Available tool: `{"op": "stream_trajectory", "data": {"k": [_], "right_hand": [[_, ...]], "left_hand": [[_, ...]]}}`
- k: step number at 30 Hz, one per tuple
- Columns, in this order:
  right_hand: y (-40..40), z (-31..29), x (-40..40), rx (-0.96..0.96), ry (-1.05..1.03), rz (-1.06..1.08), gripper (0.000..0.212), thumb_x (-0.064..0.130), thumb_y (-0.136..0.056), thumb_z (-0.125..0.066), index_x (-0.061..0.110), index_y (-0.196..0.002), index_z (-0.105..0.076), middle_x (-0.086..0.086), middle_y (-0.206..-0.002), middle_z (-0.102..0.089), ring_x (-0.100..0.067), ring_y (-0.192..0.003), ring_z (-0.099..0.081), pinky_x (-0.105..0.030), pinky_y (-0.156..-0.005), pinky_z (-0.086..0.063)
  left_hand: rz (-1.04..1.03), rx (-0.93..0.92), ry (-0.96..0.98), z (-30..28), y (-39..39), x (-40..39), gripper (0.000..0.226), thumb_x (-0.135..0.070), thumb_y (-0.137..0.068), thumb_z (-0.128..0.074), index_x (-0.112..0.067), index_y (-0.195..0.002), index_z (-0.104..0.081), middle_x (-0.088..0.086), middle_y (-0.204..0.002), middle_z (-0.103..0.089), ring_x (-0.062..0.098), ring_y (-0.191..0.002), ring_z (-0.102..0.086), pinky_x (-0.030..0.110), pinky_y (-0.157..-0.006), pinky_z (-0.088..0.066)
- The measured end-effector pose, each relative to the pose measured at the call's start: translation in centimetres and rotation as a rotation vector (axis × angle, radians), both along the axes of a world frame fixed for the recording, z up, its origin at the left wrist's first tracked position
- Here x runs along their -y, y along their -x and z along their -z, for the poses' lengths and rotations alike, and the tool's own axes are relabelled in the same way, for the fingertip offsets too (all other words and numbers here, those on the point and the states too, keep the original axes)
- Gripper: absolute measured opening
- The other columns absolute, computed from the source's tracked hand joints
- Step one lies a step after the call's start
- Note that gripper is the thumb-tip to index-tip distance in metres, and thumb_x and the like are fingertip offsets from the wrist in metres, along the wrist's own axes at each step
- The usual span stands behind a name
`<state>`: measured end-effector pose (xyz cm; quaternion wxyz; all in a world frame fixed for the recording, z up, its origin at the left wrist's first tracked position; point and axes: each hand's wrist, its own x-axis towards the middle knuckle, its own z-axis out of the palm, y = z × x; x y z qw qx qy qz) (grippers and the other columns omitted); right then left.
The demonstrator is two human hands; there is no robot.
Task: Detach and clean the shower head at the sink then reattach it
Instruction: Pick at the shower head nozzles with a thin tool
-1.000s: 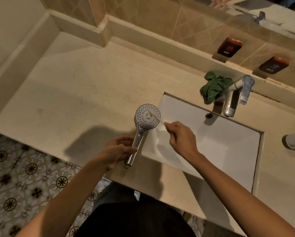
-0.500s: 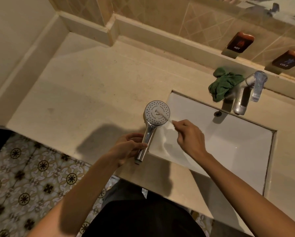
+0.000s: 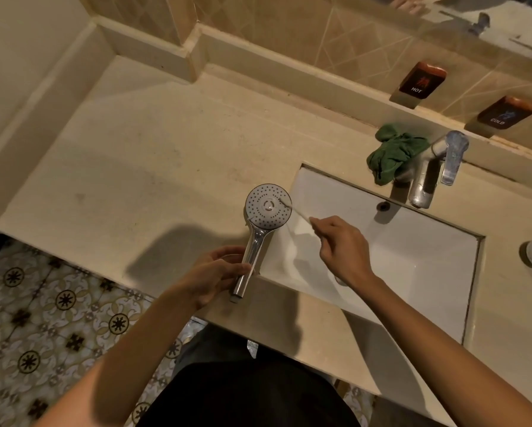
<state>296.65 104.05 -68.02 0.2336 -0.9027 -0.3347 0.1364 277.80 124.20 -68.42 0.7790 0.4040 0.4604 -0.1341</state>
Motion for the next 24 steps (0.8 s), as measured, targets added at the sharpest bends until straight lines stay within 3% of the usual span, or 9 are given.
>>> {"op": "stream_trajectory", "data": {"k": [5,9,13,17,21,24], "right_hand": [[1.8,-0.2,0.1,0.012,0.068,-0.266,0.043,0.004,-0.096,-0.057,0.024,-0.131,-0.071,0.001,-0.116,-0.075,-0.025,-0.101,-0.069,-0.041,-0.067,-0.059],[0.2,-0.3,-0.5,0.004,-0.011,-0.064,0.040,0.002,-0.094,-0.060,0.021,-0.126,-0.075,-0.002,-0.112,-0.076,-0.029,-0.098,-0.069,-0.042,-0.067,-0.059],[-1.4,-0.5,-1.1,-0.018,-0.071,0.136,0.037,0.005,-0.096,-0.060,0.019,-0.127,-0.074,-0.003,-0.115,-0.076,-0.028,-0.102,-0.069,-0.042,-0.075,-0.060],[0.4,-0.5,-0.6,-0.035,-0.032,-0.102,0.039,0.002,-0.095,-0.060,0.019,-0.127,-0.074,-0.002,-0.111,-0.075,-0.027,-0.095,-0.069,-0.042,-0.069,-0.059],[-0.9,-0.1,-0.3,-0.041,-0.024,0.029,0.036,0.004,-0.098,-0.059,0.019,-0.127,-0.074,-0.002,-0.114,-0.076,-0.027,-0.098,-0.068,-0.041,-0.070,-0.059],[-0.3,-0.4,-0.5,-0.070,-0.008,-0.092,0.038,0.003,-0.097,-0.059,0.020,-0.127,-0.074,-0.002,-0.114,-0.076,-0.027,-0.098,-0.069,-0.042,-0.072,-0.060]], "left_hand": [[0.015,0.017,0.006,-0.1,-0.1,-0.2,0.047,0.003,-0.075,-0.076,-0.011,-0.119,-0.066,0.003,-0.103,-0.079,0.020,-0.091,-0.077,0.030,-0.070,-0.061],[-0.019,0.054,0.037,-0.7,-1.0,-0.5,0.057,-0.003,-0.064,-0.079,-0.008,-0.119,-0.066,0.011,-0.112,-0.076,0.023,-0.091,-0.075,0.033,-0.073,-0.063],[0.009,0.058,0.025,-0.9,-1.7,-0.8,0.047,0.001,-0.070,-0.077,-0.010,-0.115,-0.068,0.007,-0.104,-0.079,0.021,-0.089,-0.077,0.031,-0.068,-0.063],[0.002,0.039,0.029,-0.7,-1.4,-1.0,0.044,0.002,-0.076,-0.075,-0.010,-0.117,-0.067,0.006,-0.104,-0.079,0.020,-0.088,-0.077,0.031,-0.068,-0.062],[0.001,0.035,0.039,-0.7,-0.9,-0.9,0.057,-0.004,-0.066,-0.078,-0.009,-0.121,-0.066,0.012,-0.115,-0.076,0.023,-0.093,-0.075,0.032,-0.070,-0.062],[-0.009,0.027,0.044,-0.7,-0.8,-0.8,0.057,-0.004,-0.067,-0.076,-0.009,-0.122,-0.066,0.013,-0.116,-0.075,0.024,-0.094,-0.074,0.035,-0.074,-0.061]]}}
